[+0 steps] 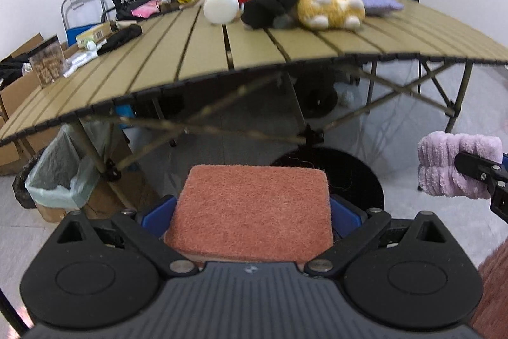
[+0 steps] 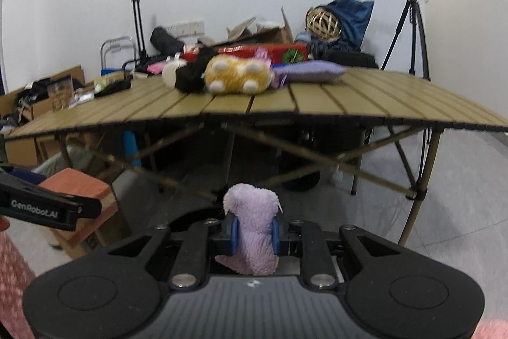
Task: Organize soft objects
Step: 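Carry the sponge and plush toy back from the table toward the black bin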
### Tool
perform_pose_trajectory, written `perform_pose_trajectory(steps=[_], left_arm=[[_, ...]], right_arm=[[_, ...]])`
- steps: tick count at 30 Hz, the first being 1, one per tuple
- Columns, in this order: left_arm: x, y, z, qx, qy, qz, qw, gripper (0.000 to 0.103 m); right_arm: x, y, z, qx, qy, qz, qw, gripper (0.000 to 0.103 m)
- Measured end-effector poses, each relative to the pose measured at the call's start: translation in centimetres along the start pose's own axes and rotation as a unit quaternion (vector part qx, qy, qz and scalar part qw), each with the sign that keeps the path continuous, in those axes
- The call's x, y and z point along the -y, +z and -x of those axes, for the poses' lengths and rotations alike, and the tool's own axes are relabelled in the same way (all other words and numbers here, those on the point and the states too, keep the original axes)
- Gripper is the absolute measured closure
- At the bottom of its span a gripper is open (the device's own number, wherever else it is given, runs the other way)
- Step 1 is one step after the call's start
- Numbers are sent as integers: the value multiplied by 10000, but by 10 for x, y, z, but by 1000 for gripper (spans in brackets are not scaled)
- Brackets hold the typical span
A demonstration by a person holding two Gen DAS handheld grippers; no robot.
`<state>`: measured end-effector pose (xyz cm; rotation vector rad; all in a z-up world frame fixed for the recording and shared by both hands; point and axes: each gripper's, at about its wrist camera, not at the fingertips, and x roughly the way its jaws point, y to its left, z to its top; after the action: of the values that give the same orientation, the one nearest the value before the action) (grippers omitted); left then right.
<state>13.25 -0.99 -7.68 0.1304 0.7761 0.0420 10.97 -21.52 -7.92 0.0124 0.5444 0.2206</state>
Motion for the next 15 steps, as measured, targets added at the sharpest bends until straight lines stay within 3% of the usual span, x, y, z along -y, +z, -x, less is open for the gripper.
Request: perform_pose_trajectory(steps=[15], left_arm=[[7, -30, -39, -857, -128, -151, 9961, 3]], right_arm=[[8, -28, -29, -860, -187, 36, 9961, 84]])
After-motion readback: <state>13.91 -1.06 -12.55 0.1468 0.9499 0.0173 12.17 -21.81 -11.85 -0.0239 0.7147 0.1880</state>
